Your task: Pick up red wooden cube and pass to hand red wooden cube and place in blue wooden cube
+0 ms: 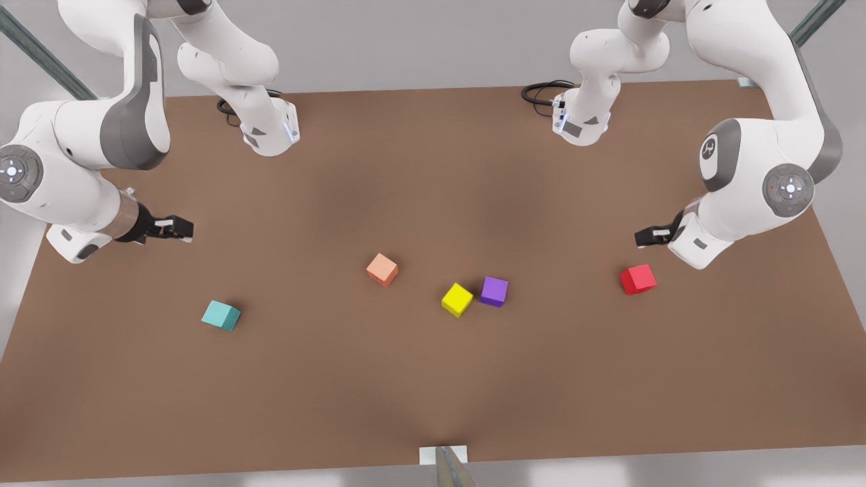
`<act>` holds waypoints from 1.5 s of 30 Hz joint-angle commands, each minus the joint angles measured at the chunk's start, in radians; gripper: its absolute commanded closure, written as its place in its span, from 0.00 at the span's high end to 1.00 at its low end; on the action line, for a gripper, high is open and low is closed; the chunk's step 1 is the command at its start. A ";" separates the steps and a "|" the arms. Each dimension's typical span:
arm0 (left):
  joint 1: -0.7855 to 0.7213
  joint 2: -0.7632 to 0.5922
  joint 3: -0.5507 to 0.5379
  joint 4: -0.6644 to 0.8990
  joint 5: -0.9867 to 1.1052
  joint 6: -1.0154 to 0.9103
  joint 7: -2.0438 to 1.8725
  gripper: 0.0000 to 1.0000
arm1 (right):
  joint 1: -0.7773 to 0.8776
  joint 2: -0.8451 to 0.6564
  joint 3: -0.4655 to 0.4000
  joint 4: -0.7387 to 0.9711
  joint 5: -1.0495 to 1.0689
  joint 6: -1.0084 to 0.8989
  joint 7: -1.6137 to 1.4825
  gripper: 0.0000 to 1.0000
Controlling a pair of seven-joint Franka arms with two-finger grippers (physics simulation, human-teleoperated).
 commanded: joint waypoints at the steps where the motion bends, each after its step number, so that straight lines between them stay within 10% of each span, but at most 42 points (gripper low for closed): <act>1: 0.000 -0.001 0.000 0.000 0.000 0.026 -0.025 1.00 | 0.000 -0.001 0.002 0.000 0.001 0.022 -0.005 1.00; 12: 0.037 0.270 0.164 -0.309 -0.026 0.710 -0.018 1.00 | 0.000 0.001 0.000 -0.006 0.013 0.022 -0.006 1.00; 35: 0.046 0.362 0.161 -0.454 -0.061 0.786 0.308 1.00 | 0.003 0.010 0.003 -0.010 0.012 0.022 -0.012 1.00; 39: 0.046 0.367 0.161 -0.452 -0.061 0.786 0.303 0.70 | 0.003 0.010 0.005 -0.010 0.012 0.022 -0.012 1.00; 45: 0.040 0.378 0.090 -0.185 -0.400 0.477 0.193 0.65 | 0.003 0.010 0.003 -0.010 0.012 0.026 -0.014 1.00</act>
